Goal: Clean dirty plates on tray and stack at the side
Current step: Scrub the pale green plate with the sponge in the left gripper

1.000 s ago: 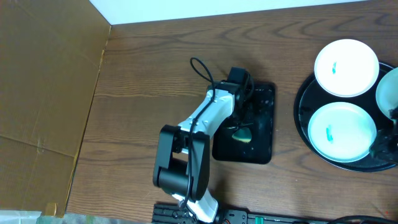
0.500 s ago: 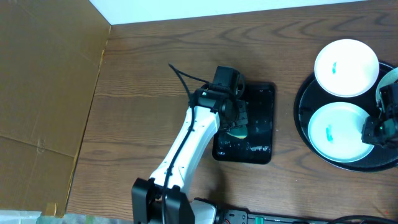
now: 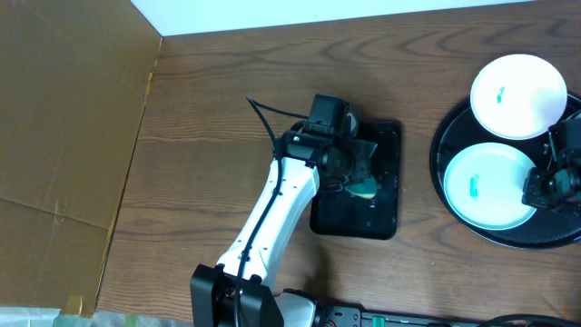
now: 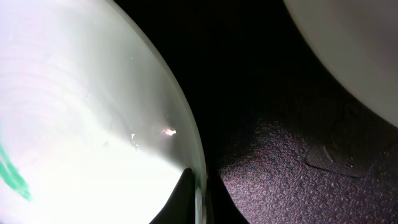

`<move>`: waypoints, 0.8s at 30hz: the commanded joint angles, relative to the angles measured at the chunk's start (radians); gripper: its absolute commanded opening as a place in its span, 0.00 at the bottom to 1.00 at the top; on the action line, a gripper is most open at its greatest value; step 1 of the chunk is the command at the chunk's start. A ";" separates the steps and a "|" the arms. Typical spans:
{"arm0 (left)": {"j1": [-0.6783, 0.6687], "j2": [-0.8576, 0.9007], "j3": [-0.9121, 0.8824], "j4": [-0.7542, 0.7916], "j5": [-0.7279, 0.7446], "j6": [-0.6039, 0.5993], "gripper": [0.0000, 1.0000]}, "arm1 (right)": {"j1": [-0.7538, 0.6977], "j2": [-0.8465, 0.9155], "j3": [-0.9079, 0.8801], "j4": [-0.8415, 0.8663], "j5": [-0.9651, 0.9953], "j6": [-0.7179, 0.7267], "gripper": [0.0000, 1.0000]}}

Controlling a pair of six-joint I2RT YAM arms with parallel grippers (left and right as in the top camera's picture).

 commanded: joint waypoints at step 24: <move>-0.447 0.356 0.020 0.522 0.089 -0.326 0.07 | 0.082 0.061 -0.010 -0.008 -0.019 -0.013 0.01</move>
